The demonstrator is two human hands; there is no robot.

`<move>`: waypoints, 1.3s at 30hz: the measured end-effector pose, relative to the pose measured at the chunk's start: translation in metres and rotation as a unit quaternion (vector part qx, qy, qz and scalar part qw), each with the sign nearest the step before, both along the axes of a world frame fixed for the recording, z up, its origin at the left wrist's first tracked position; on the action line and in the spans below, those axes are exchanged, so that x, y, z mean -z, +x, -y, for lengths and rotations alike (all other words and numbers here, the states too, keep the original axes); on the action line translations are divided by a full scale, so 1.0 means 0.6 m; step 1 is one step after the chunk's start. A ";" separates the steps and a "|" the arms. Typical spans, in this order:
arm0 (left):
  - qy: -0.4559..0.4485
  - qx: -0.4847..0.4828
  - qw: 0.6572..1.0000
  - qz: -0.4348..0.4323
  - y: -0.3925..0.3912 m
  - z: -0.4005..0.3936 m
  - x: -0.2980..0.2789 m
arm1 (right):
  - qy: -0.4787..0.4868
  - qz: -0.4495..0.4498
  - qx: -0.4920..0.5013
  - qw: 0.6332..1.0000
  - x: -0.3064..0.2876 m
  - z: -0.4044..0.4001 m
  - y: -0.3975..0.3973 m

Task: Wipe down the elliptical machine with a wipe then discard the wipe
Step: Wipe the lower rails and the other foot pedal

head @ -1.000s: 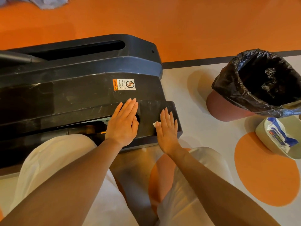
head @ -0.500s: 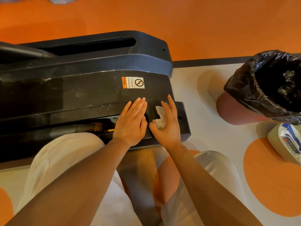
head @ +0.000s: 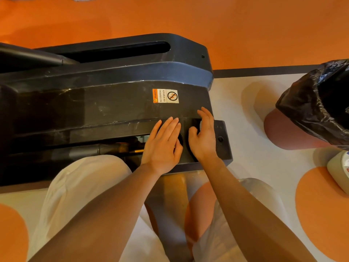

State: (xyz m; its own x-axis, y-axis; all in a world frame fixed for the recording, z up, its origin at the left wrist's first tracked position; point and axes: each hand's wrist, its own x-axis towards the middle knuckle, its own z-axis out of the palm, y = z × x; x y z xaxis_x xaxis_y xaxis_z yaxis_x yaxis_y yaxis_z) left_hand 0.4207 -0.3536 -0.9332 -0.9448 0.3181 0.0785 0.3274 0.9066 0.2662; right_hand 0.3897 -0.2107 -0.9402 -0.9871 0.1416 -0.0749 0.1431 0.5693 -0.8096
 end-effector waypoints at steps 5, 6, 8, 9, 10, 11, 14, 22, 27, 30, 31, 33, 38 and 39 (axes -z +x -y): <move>-0.011 0.004 1.000 0.004 0.000 0.000 0.000 | 0.162 0.034 -0.069 0.984 0.014 0.007 -0.028; -0.007 0.004 1.000 0.002 0.000 0.000 0.000 | 0.175 0.033 -0.079 0.981 0.014 0.007 -0.027; 0.001 0.004 1.000 -0.002 0.000 0.000 -0.001 | 0.190 0.031 -0.094 0.977 0.014 0.003 -0.018; 0.004 0.004 1.000 -0.003 0.000 0.000 -0.002 | 0.192 0.030 -0.101 0.976 0.013 0.001 -0.009; 0.005 0.005 1.000 -0.005 -0.001 0.000 -0.002 | 0.193 0.027 -0.110 0.975 0.012 -0.001 0.002; 0.006 0.005 1.000 -0.006 -0.001 0.000 -0.002 | 0.195 0.023 -0.118 0.973 0.011 -0.002 0.014; 0.005 0.005 1.000 -0.009 -0.001 0.000 -0.001 | 0.201 0.020 -0.133 0.970 0.010 -0.006 0.033; 0.018 0.016 0.999 -0.025 0.000 0.002 0.000 | 0.217 0.064 -0.132 0.965 0.025 -0.033 -0.050; 0.010 0.014 1.000 -0.014 0.001 0.000 -0.004 | 0.210 0.085 -0.101 0.969 0.023 -0.032 -0.029; 0.008 0.013 1.000 -0.011 0.000 -0.002 -0.005 | 0.214 0.046 -0.130 0.967 0.020 -0.028 0.024; 0.004 0.009 1.000 -0.008 0.000 -0.003 -0.005 | 0.216 0.039 -0.137 0.966 0.020 -0.027 0.037; 0.000 0.004 1.000 -0.002 0.002 -0.005 -0.007 | 0.211 0.034 -0.140 0.967 0.023 -0.031 0.041; 0.003 0.010 1.000 -0.010 0.002 -0.003 -0.004 | 0.174 0.058 -0.128 0.975 0.025 -0.049 -0.008; 0.004 0.011 1.000 -0.009 0.002 -0.003 -0.004 | 0.164 0.077 -0.111 0.977 0.026 -0.054 -0.019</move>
State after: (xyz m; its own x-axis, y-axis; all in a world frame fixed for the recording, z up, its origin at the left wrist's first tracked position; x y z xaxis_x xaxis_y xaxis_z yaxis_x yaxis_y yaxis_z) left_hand 0.4217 -0.3518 -0.9309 -0.9361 0.3377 0.0982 0.3517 0.8972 0.2672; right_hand 0.3783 -0.1785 -0.9560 -0.9766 -0.0340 -0.2121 0.0921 0.8257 -0.5565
